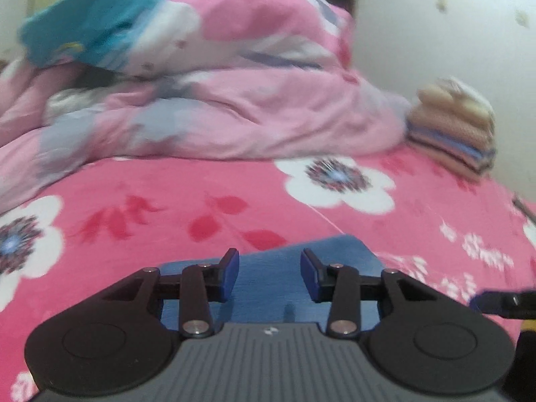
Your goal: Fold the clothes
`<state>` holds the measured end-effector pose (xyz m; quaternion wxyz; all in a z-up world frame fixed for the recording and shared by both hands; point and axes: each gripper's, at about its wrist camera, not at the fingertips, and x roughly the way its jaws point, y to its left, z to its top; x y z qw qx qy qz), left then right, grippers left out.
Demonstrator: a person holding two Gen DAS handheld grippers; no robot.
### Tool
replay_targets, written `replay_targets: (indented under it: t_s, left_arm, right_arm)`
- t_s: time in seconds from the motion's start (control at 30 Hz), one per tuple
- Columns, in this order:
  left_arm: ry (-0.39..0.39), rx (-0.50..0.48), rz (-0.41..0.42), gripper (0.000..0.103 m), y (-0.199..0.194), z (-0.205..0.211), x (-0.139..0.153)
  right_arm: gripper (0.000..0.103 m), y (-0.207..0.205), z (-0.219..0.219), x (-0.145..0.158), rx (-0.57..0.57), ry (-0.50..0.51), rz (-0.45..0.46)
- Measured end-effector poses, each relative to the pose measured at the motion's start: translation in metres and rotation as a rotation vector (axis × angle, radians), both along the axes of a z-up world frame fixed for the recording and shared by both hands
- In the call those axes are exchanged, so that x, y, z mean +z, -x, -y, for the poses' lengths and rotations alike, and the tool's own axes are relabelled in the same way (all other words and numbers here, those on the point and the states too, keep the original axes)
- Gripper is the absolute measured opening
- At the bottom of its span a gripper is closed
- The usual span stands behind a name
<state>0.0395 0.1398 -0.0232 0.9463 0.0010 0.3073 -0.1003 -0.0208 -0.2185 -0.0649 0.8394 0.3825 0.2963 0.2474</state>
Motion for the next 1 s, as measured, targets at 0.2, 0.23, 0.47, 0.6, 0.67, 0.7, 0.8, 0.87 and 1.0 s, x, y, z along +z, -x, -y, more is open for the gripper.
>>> replay_targets:
  t_s: [0.2,0.23,0.47,0.6,0.67,0.7,0.8,0.87,1.0]
  left_arm:
    - [-0.069,-0.072,-0.054,0.035,-0.019,0.033,-0.023]
    - [-0.079,-0.083,-0.062,0.035,-0.022,0.038,-0.027]
    - [-0.04,-0.093,-0.053,0.035,-0.024,0.031,-0.03]
    - [0.004,-0.1,-0.066,0.035,-0.028,0.025,-0.03]
    - [0.026,-0.101,-0.075,0.035,-0.029,0.023,-0.03]
    - [0.036,-0.102,-0.079,0.036,-0.03,0.022,-0.03]
    - [0.07,-0.104,-0.091,0.036,-0.032,0.017,-0.031]
    - [0.098,-0.105,-0.098,0.036,-0.034,0.013,-0.032]
    - [0.145,-0.105,-0.107,0.036,-0.037,0.006,-0.034]
  right_arm:
    - [0.012,0.008,-0.014,-0.033,0.101,-0.092,-0.113]
    - [0.012,0.022,-0.017,-0.031,0.117,-0.056,-0.09]
    - [0.004,0.076,-0.022,-0.01,0.26,0.038,-0.041]
    - [0.005,0.056,0.004,0.012,0.127,0.012,0.051]
    - [0.005,0.04,-0.001,0.017,0.125,0.052,0.095]
    - [0.005,0.032,-0.004,0.019,0.129,0.071,0.111]
    - [0.005,0.011,-0.031,0.001,0.226,0.142,0.048]
    - [0.004,0.018,-0.047,-0.013,0.355,0.144,-0.022]
    - [0.003,0.043,-0.07,-0.01,0.474,0.285,-0.029]
